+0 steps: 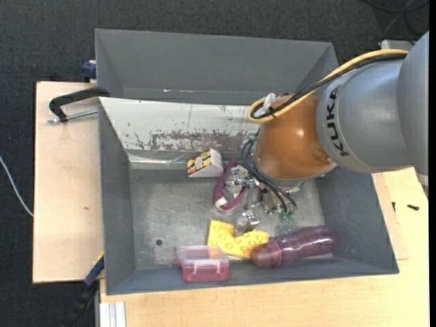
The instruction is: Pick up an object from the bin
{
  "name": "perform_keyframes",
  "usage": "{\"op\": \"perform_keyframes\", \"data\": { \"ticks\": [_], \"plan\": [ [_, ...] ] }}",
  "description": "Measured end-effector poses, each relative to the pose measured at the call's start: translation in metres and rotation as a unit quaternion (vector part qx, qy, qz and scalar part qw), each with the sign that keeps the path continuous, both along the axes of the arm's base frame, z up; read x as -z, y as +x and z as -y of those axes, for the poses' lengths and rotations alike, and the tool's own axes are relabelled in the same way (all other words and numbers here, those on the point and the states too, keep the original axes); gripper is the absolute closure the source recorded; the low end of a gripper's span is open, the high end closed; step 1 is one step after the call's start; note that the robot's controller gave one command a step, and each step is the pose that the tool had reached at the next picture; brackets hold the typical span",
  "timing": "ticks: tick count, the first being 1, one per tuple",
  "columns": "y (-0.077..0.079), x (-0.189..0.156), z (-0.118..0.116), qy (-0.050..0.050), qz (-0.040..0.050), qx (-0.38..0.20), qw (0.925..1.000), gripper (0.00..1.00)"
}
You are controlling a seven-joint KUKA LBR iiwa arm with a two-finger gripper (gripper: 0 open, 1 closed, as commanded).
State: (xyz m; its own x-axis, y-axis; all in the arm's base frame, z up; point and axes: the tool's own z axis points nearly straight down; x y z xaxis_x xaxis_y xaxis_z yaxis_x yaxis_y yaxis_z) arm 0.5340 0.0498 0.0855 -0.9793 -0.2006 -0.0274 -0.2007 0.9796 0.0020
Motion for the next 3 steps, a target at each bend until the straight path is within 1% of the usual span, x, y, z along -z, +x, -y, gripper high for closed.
{"op": "perform_keyframes", "data": {
  "ticks": [1,2,3],
  "plan": [
    [0.0,0.0,0.0,0.0,0.0,0.0,1.0,0.0],
    [0.007,-0.005,-0.011,-0.003,0.0136,-0.033,0.9993,1.0],
    [0.001,0.002,-0.012,-0.003,0.0031,-0.033,0.9994,0.0]
  ]
}}
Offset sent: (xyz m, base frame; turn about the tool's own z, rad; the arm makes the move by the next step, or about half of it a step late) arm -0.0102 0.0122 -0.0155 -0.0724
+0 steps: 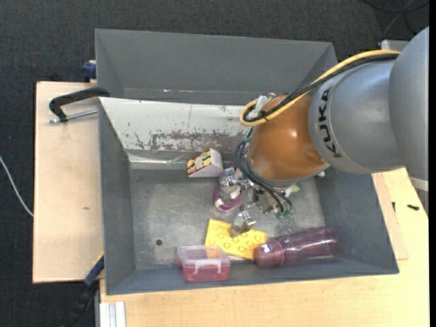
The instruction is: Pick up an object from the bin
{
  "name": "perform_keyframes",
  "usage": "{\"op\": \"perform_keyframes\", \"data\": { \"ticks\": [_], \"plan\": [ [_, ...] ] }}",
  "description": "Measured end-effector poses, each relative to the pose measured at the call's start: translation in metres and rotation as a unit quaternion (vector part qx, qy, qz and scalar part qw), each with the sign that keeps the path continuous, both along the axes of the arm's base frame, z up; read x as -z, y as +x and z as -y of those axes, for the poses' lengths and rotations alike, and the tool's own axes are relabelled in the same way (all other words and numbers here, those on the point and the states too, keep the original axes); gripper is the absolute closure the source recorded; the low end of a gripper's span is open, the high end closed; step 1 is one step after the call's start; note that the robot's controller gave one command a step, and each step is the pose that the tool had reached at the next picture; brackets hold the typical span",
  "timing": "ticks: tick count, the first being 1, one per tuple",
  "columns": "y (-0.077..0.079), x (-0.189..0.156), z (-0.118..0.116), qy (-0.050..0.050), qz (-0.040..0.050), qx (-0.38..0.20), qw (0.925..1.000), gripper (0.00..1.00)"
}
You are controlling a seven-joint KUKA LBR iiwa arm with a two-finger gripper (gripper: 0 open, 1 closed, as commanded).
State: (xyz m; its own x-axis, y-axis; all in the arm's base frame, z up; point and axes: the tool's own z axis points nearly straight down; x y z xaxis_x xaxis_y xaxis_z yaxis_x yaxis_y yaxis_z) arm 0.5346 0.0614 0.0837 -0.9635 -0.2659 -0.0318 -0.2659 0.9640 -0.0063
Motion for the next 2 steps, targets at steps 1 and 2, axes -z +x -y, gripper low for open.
{"op": "perform_keyframes", "data": {
  "ticks": [1,2],
  "plan": [
    [0.0061,-0.004,-0.0032,0.003,0.0121,-0.001,0.9999,1.0],
    [-0.0021,0.0016,-0.0008,0.0,-0.0038,-0.001,1.0,0.0]
  ]
}}
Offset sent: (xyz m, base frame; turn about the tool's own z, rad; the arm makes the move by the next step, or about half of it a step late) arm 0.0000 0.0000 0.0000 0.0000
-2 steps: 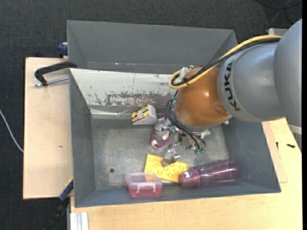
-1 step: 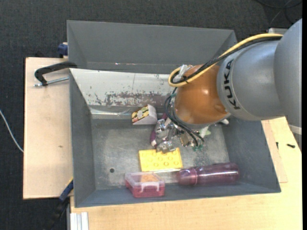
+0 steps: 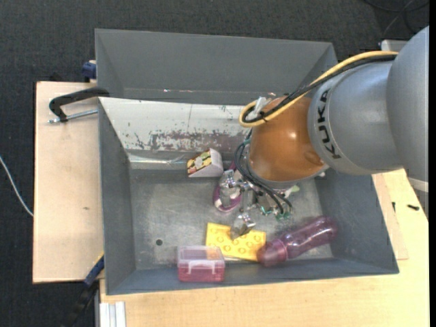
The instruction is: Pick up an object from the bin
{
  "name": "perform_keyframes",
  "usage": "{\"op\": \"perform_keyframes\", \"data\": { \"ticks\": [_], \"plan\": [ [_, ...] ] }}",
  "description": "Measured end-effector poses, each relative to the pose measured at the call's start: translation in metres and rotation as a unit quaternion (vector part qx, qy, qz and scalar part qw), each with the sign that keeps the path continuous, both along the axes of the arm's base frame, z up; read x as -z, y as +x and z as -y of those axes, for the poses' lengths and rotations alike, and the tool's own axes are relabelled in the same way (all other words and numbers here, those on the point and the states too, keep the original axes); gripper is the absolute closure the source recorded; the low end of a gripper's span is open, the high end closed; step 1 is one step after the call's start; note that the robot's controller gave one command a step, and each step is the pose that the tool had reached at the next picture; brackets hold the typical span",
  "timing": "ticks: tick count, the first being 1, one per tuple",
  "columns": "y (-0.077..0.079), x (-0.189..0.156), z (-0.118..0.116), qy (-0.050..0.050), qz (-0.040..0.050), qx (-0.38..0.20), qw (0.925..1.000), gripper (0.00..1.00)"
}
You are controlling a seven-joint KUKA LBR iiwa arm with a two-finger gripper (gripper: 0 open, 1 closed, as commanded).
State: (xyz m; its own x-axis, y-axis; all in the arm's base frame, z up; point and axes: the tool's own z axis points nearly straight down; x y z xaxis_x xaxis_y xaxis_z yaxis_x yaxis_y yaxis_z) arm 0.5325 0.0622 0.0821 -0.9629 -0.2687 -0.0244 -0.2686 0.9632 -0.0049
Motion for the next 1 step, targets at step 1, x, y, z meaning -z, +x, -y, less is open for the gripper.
{"op": "perform_keyframes", "data": {
  "ticks": [1],
  "plan": [
    [0.0,0.0001,-0.0001,0.0,-0.0001,0.0,1.0,0.0]
  ]
}}
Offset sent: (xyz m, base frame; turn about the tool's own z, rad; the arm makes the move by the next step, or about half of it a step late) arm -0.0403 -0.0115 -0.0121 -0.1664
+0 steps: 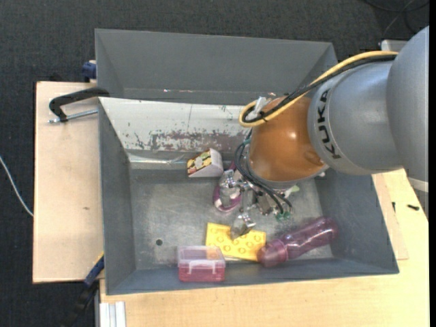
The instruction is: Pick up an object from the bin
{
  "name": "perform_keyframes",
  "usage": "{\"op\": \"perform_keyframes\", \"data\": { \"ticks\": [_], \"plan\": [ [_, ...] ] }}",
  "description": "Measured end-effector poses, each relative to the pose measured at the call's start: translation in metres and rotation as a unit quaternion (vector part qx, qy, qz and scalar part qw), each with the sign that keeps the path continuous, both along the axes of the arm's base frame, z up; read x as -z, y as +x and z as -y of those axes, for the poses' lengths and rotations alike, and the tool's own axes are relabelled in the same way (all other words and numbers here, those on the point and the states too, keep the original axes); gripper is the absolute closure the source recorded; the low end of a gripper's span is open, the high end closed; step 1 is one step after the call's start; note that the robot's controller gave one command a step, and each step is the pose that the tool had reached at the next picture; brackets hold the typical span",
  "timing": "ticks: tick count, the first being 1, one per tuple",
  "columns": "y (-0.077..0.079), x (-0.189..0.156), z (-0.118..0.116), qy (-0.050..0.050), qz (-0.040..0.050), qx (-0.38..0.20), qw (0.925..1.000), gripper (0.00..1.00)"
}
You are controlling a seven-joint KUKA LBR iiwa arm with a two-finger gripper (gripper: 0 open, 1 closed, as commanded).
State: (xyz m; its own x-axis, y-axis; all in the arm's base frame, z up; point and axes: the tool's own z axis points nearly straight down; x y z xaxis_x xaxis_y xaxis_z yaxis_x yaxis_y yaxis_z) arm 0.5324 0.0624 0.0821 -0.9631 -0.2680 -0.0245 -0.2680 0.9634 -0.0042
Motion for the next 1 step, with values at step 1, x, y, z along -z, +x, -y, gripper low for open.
{"op": "perform_keyframes", "data": {
  "ticks": [1],
  "plan": [
    [-0.0087,-0.0003,0.0028,0.0,0.0073,-0.032,0.9995,0.0]
  ]
}}
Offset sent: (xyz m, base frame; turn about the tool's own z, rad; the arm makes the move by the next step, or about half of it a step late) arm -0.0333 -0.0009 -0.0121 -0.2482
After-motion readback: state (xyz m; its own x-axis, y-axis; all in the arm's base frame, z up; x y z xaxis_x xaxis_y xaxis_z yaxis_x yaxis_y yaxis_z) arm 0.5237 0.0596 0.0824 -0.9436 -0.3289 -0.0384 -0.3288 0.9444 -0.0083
